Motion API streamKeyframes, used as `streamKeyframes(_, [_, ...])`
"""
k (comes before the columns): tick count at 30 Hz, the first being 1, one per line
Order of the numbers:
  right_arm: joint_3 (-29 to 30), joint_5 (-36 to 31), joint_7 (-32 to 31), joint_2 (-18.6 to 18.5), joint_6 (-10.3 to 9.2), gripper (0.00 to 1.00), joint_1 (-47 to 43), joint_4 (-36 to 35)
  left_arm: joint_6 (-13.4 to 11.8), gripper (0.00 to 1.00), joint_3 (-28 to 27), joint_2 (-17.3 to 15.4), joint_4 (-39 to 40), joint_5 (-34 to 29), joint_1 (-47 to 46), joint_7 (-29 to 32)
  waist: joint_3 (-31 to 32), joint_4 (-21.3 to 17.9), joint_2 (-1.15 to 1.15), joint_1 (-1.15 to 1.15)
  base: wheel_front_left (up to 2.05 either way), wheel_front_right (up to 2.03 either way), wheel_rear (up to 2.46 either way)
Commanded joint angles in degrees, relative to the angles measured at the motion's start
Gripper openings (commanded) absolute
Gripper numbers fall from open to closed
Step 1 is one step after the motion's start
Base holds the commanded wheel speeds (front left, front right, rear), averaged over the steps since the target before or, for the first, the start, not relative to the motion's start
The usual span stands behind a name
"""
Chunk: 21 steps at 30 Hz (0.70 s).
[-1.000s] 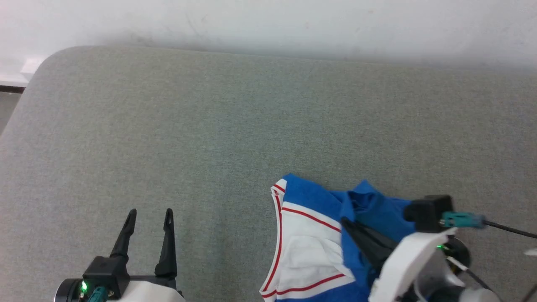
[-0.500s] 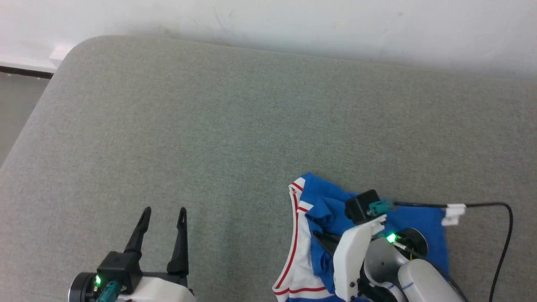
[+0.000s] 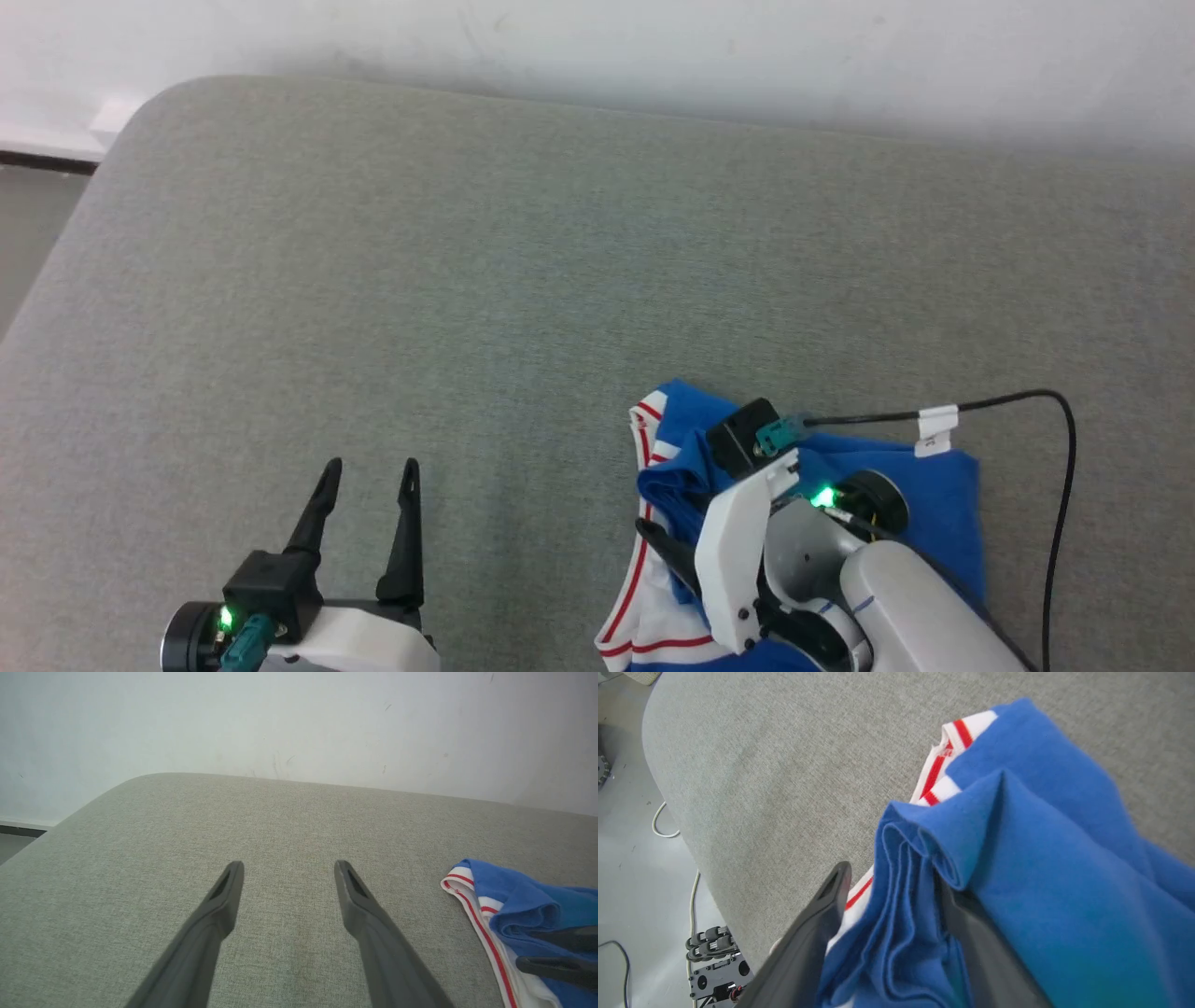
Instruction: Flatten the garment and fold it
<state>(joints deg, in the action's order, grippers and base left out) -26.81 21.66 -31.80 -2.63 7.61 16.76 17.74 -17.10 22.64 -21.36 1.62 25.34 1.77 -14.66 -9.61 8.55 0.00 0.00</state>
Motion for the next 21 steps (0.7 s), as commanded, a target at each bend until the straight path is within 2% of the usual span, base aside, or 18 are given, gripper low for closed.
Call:
streamKeyframes(1, [0.2, 0.6, -0.5, -0.2, -0.12, 1.00, 0.8, -1.8, 0.3, 1.00, -0.4, 0.1, -0.1, 0.4, -0.7, -0.2, 0.0, -1.9, 0.00, 0.00, 0.00, 0.00, 0.00])
streamKeyframes(6, [6.5, 0.7, 0.4, -0.2, -0.12, 1.00, -1.1, -10.2, -0.1, 1.00, -1.1, -0.4, 0.7, 0.3, -0.3, -0.2, -0.6, -4.5, 0.00, 0.00, 0.00, 0.00, 0.00])
streamKeyframes(11, [19.9, -4.4, 2.4, -0.2, -0.12, 1.00, -7.9, -19.1, -0.5, 1.00, -1.5, -0.7, 1.6, 0.0, -0.2, -0.3, -1.6, -5.9, 0.00, 0.00, 0.00, 0.00, 0.00])
streamKeyframes(14, [25.7, -5.3, 1.8, -0.2, -0.12, 1.00, -13.3, -23.8, -0.5, 1.00, -1.3, -0.6, 2.0, -0.3, -0.5, -0.3, -2.7, -6.2, 0.00, 0.00, 0.00, 0.00, 0.00])
streamKeyframes(21, [31.2, -3.4, 0.4, -0.2, -0.12, 1.00, -20.8, -26.7, -0.4, 1.00, -1.3, -0.6, 2.3, -0.5, -1.2, -0.3, -4.0, -6.2, 0.00, 0.00, 0.00, 0.00, 0.00])
